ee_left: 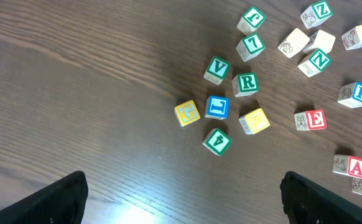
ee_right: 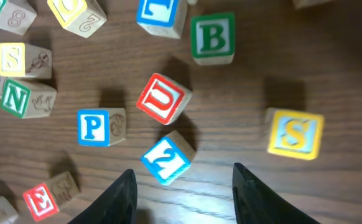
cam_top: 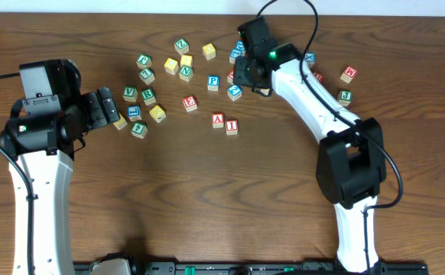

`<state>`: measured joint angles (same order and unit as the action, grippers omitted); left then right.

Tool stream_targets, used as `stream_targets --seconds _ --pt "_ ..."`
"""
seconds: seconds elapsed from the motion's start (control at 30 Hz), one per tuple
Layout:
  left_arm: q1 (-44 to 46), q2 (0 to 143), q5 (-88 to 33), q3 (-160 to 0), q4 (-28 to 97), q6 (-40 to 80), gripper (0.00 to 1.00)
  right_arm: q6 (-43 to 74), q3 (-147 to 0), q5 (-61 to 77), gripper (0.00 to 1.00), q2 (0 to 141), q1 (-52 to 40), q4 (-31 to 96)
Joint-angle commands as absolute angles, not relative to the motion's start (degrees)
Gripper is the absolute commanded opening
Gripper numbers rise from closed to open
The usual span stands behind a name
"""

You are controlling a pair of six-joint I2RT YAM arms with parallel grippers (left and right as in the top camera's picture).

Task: Spell out AI2
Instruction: 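Open the right gripper and move it toward the back blocks, then lower the right gripper onto the blue 2 block and grasp it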

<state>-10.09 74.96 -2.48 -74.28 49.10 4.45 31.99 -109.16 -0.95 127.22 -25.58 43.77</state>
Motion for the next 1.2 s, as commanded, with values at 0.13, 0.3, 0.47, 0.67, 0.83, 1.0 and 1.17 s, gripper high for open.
stream_targets --seconds 0.13,0.3,0.47,0.67,0.83,1.0,1.17 --pt "-10.33 75.24 -2.35 -74.48 49.25 4.1 0.98 45.76 -110.04 -1.74 0.44 132.66 -27.11 40.93" --pt "-10.33 75.24 -2.35 -74.48 49.25 4.1 0.98 45.82 -110.04 -1.78 0.47 133.53 -27.83 39.13" --pt "-10.33 75.24 -2.35 -74.48 49.25 4.1 0.98 45.84 -110.04 -1.8 0.47 134.26 -28.32 38.09" --pt "-10.33 75.24 -2.35 -74.48 49.25 4.1 0.98 45.87 -110.02 -1.76 0.44 135.15 -28.51 37.76" --pt "-10.33 75.24 -2.35 -74.48 49.25 4.1 0.98 45.82 -110.02 -1.78 0.4 135.17 -28.58 38.2" --pt "-10.33 75.24 -2.35 -74.48 49.25 4.1 0.98 45.8 -109.62 -1.87 0.38 135.26 -28.6 38.79" --pt "-10.33 75.24 -2.35 -74.48 49.25 4.1 0.98 44.86 -109.36 -1.98 0.3 135.5 -28.6 39.05"
